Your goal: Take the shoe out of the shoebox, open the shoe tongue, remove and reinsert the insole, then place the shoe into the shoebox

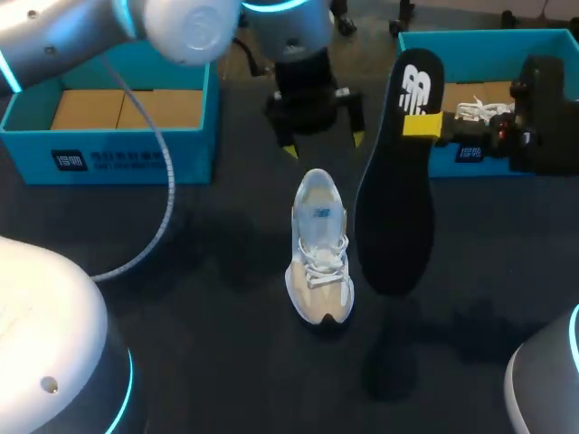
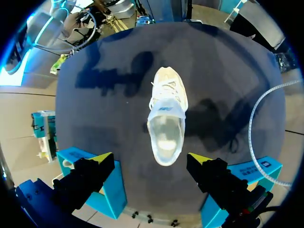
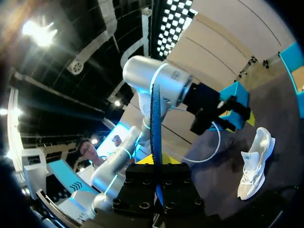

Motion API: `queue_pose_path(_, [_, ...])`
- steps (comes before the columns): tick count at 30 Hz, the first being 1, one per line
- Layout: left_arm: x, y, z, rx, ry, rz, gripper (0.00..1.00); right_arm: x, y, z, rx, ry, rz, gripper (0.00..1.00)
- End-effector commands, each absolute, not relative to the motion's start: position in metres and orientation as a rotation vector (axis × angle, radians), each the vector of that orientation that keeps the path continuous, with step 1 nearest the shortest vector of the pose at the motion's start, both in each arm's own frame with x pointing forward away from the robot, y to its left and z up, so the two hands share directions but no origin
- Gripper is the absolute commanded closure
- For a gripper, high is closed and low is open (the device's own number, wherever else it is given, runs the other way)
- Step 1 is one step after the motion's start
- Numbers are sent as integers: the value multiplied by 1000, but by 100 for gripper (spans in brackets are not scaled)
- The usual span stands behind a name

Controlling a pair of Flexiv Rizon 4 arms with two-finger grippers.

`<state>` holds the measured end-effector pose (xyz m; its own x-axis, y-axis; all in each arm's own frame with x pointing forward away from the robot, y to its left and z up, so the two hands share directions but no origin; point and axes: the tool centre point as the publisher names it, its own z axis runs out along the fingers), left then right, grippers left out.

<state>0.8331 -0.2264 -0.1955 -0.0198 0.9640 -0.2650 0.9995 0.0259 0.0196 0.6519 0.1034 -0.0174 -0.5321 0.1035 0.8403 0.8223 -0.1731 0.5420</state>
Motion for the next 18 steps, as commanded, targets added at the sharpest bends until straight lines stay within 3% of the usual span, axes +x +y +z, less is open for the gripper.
queue_pose_path(1, [827,-209,-186,1889,1905,-521,0,671,107,-32,-1069,-1508,-1729,100])
queue_pose_path(18, [809,-172,-135,1796,1571,-736,0,699,104,-52,-1206,-1329,-1692,100])
